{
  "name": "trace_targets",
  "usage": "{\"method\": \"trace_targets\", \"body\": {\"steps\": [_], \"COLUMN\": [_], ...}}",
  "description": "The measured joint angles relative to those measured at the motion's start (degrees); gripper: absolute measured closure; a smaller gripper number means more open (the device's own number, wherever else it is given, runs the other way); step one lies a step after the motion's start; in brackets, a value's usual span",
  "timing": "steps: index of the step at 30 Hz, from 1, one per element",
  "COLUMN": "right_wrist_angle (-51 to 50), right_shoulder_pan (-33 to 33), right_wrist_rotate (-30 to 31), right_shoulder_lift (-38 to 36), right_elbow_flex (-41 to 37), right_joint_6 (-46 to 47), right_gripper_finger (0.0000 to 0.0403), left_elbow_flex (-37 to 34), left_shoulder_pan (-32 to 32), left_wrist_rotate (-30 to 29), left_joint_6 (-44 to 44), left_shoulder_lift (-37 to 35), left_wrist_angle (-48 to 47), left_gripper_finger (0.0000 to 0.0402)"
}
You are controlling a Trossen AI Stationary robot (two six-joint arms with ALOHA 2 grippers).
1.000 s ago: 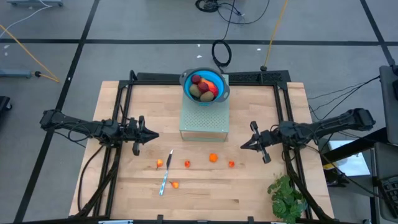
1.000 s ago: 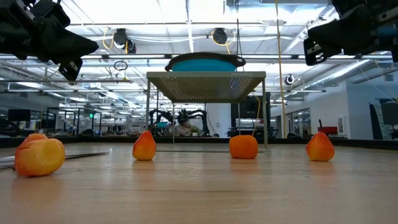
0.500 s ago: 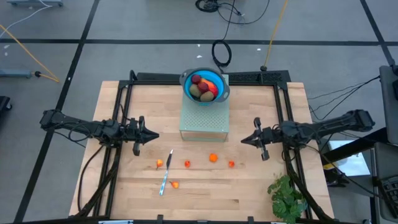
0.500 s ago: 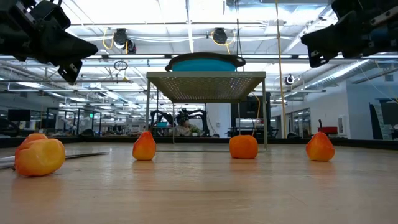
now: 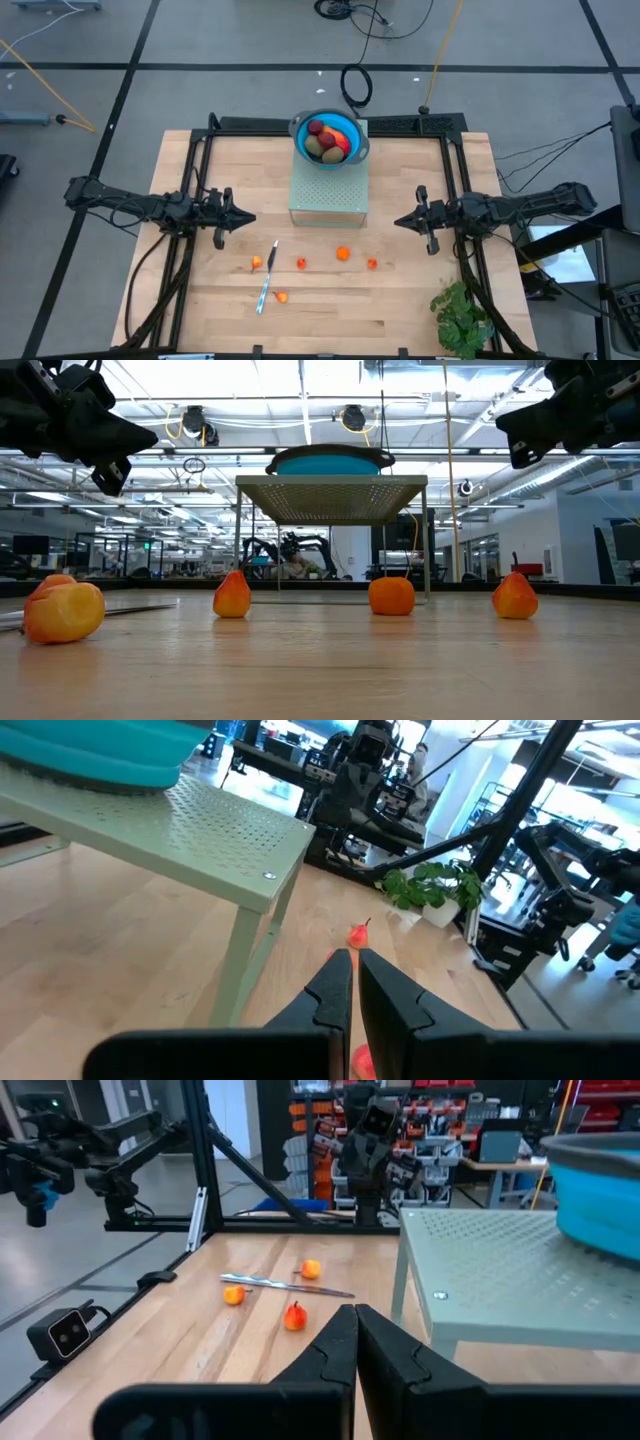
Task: Pick & Place Fruit
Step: Put the left Pear into the blue strainer bowl on the shelf
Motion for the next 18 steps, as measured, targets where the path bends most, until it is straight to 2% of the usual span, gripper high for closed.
{"method": "trace_targets", "body": {"steps": [12, 18], "right_wrist_angle": [-3.5, -3.4], "right_shoulder_pan": [0.0, 0.0], "right_wrist_rotate": [0.0, 0.1], "right_shoulder_lift": [-5.1, -5.5], "right_elbow_flex": [0.0, 0.0], "right_joint_6": [-0.1, -0.1], "right_gripper_finger": [0.0403, 0.0403], "left_elbow_flex": [0.1, 3.8], "left_shoulder_pan": [0.0, 0.0], "left_wrist_rotate": [-1.8, -2.2], "left_joint_6": [0.3, 0.4], "left_shoulder_lift": [0.2, 4.3], "left_wrist_angle": [4.4, 2.2], "left_gripper_finger": [0.0381, 0.0398]}}
